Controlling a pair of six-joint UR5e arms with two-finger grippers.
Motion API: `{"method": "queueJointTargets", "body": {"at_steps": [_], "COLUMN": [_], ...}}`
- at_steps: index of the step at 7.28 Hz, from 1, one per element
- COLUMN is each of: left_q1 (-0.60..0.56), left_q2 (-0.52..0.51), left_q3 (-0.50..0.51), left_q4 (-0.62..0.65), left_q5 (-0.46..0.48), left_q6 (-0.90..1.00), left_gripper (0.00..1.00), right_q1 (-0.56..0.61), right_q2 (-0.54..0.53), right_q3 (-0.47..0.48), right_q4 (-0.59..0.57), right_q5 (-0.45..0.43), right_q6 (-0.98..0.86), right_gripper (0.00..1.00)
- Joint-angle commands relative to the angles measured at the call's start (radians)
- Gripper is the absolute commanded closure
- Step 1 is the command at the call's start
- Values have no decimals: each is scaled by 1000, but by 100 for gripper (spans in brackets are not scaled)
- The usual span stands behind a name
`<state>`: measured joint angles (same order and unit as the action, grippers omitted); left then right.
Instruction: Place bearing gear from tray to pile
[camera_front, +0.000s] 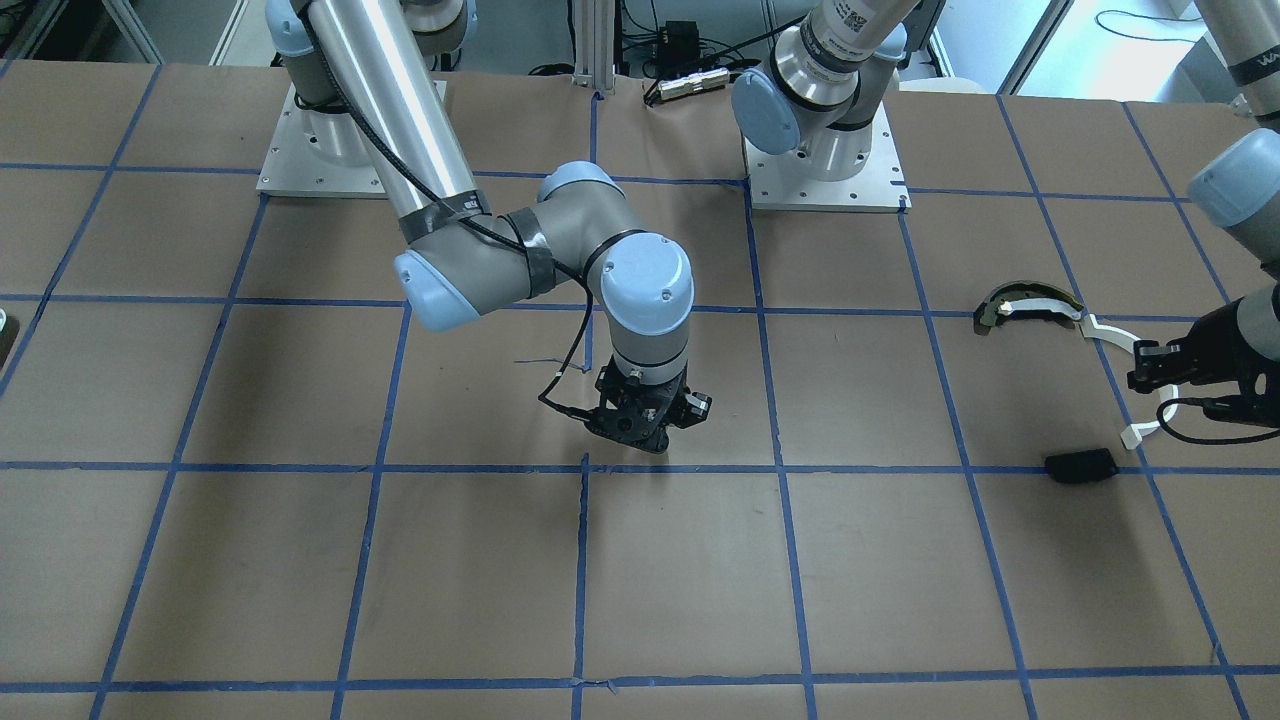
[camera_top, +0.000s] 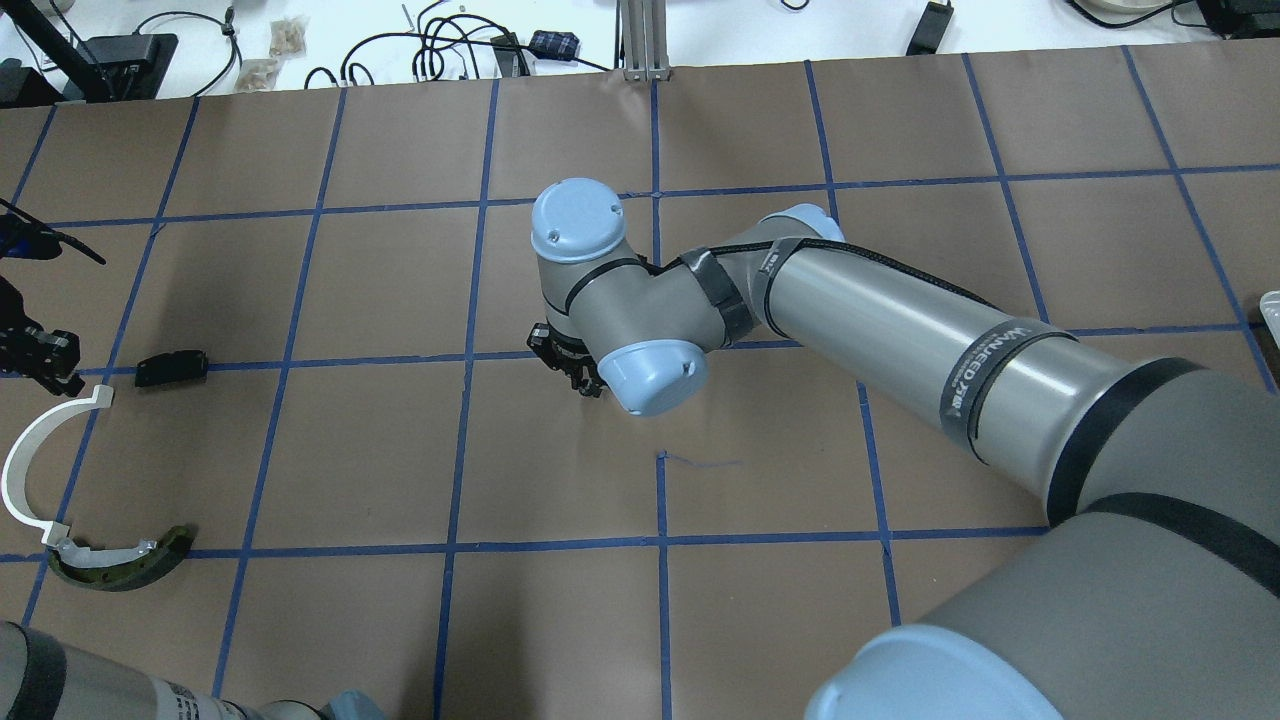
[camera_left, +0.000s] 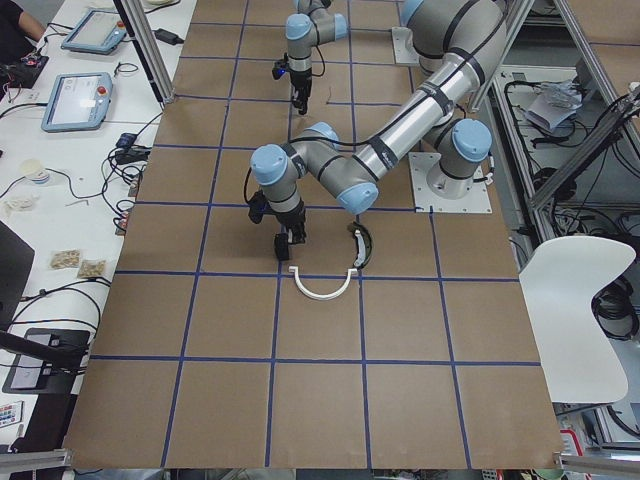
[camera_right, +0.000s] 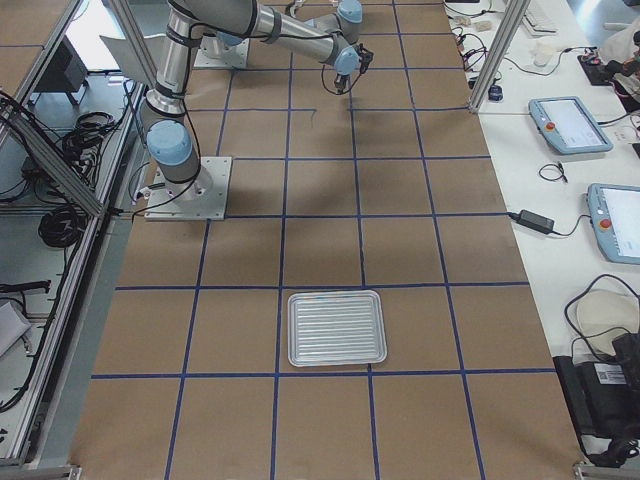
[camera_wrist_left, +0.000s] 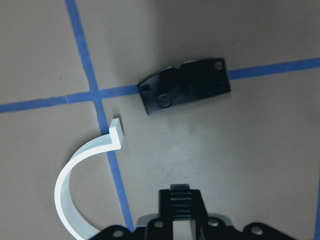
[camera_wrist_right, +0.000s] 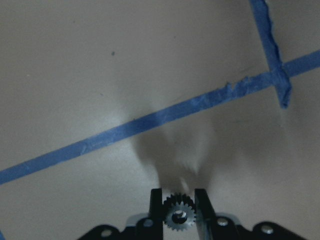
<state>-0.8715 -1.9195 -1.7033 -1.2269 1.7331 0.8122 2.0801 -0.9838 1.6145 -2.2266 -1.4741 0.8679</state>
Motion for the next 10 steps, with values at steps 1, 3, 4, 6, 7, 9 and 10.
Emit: {"method": "queueJointTargets", "body": {"at_steps": [1, 3, 4, 6, 7, 9, 10], "left_q1": [12, 14, 14, 22, 22, 16, 3], "left_q2": [-1, 2, 1, 8, 17, 27, 27], "left_q3": [-31, -53, -55, -53, -52, -41, -39], "left_q4": [-6, -9, -17, -66, -88, -115, -121], "left_q5": [2, 29, 29, 29, 28, 28, 14], "left_q6": [7, 4, 5, 4, -1, -1, -40], "left_gripper": [100, 99, 93, 0, 0, 0, 0], "right_q1": [-15, -105, -240, -519, -593, -493, -430], "right_q2": [-67, -119, -177, -361, -460, -557, -593], "right_q3": [2, -5, -8, -25, -94, -142, -113], "right_q4": [33, 125, 216, 437, 572, 729, 720], "right_q5": [0, -12, -15, -18, -17, -98, -91], "right_q6": [-19, -189, -407, -841, -901, -820, -729], "right_gripper": [0, 0, 0, 0, 0, 0, 0]}}
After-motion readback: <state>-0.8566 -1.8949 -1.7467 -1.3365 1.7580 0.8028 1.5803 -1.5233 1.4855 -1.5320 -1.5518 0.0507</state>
